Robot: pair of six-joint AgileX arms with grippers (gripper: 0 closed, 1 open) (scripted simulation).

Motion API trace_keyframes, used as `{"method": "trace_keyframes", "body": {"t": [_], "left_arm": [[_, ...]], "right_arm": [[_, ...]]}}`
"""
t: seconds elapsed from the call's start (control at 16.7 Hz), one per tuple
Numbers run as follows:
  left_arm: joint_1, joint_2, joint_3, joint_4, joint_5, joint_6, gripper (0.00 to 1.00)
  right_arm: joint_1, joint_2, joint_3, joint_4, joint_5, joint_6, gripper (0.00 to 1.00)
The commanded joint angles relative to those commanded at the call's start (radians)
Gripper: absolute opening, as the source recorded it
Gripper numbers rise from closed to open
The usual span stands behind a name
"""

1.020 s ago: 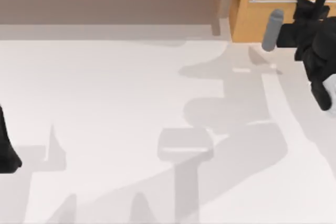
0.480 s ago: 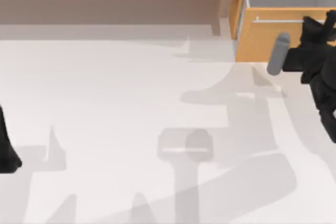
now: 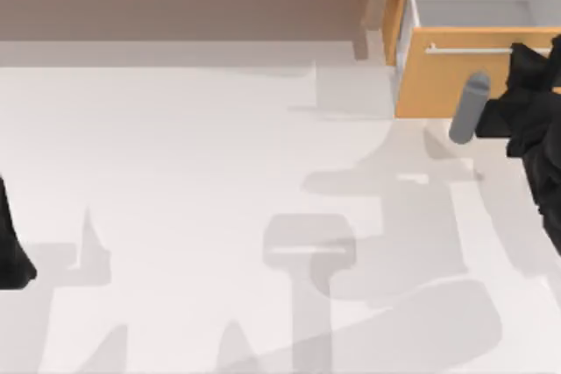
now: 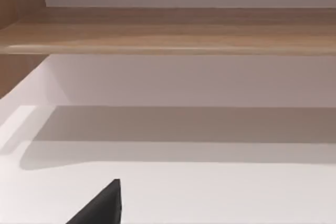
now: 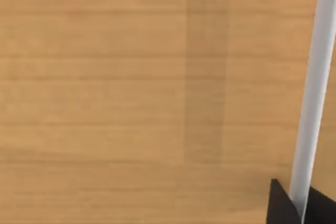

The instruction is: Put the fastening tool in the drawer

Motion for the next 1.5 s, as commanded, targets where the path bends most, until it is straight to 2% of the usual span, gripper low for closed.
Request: {"method": "trace_keyframes", "body": {"t": [0.24, 0.66, 1.08, 1.38, 1.5], "left_arm": [[0.000, 0.000, 0.000, 0.000, 0.000, 0.000, 1.00], [0.000, 0.000, 0.000, 0.000, 0.000, 0.000, 1.00], [0.000, 0.000, 0.000, 0.000, 0.000, 0.000, 1.00], [0.000, 0.000, 0.000, 0.000, 0.000, 0.000, 1.00], [0.000, 0.000, 0.000, 0.000, 0.000, 0.000, 1.00]], "right_arm": [[0.024, -0.044, -0.142, 0.079, 0.019, -0.002, 0.00], [0.033, -0.059, -0.165, 0.103, 0.029, -0.003, 0.00], [0.094, -0.116, -0.380, 0.253, 0.094, -0.001, 0.00], [0.100, -0.121, -0.395, 0.265, 0.099, 0.000, 0.00], [0.100, -0.121, -0.395, 0.265, 0.099, 0.000, 0.15]]}}
